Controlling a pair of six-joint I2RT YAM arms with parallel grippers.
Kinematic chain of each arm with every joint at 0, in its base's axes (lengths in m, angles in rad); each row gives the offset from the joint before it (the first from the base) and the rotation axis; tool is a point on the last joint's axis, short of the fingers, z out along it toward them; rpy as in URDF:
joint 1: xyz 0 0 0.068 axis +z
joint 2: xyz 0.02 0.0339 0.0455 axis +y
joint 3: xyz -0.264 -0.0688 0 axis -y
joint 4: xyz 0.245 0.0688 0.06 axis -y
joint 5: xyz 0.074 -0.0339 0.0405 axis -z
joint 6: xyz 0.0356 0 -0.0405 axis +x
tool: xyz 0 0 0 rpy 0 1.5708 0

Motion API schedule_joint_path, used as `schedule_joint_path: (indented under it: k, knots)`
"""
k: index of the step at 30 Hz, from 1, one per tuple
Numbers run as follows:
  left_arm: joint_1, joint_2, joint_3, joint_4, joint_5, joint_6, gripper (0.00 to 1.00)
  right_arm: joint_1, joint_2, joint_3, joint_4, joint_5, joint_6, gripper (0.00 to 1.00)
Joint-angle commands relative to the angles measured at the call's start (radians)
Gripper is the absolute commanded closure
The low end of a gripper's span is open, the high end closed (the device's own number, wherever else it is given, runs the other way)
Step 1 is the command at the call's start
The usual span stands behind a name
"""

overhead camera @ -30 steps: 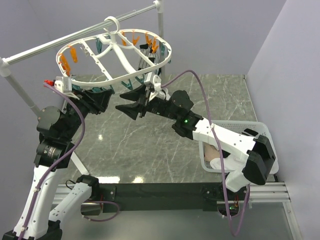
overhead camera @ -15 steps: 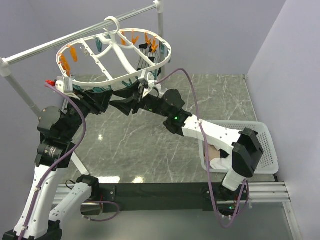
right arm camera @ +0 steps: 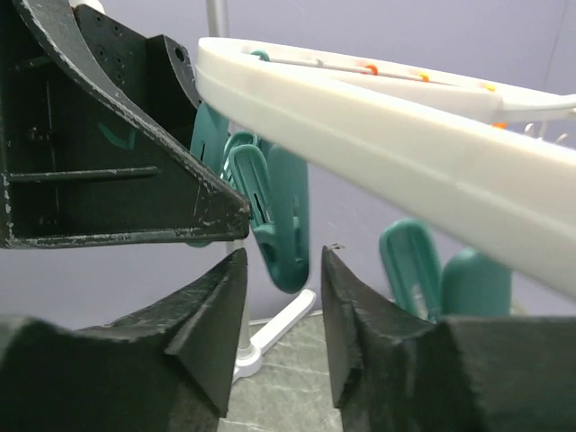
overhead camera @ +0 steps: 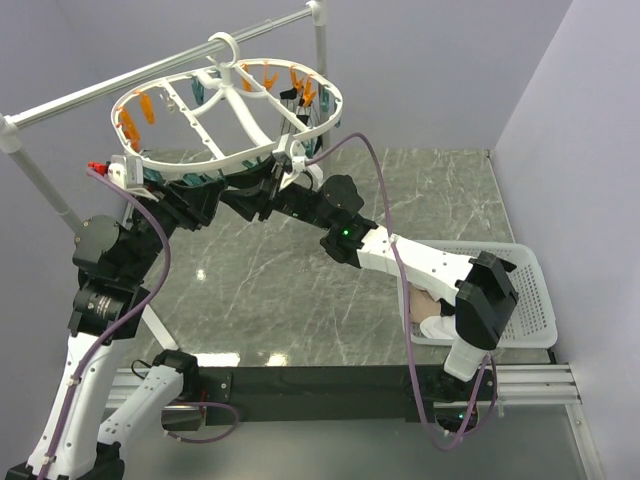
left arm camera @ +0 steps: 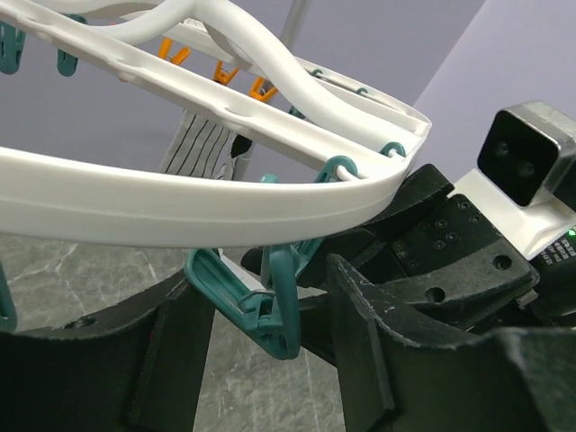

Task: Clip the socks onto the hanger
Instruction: Open the clamp at the hanger.

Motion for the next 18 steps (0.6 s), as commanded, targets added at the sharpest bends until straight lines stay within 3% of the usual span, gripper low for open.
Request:
schedule_joint_path:
  k: [1,5,10,14,18]
  knots:
    - [0.004,-0.001,0.015,0.032,-0.011,0.019,0.44,0.005,0.001,0.042,0.073,0.029,-0.021,0.57]
    - [0.004,-0.004,0.012,0.021,-0.028,0.019,0.44,0.005,0.000,0.033,0.094,0.035,-0.025,0.71]
    - [0.004,-0.031,0.018,-0.032,-0.060,0.024,0.41,0.005,-0.011,0.019,0.097,0.038,-0.032,0.79]
    - [0.004,-0.058,0.058,-0.145,-0.109,0.013,0.26,0.004,-0.025,0.013,0.070,0.060,-0.035,0.82]
    - [0.004,-0.109,0.101,-0.236,-0.125,-0.024,0.19,0.005,-0.039,0.011,0.029,0.106,-0.055,0.85]
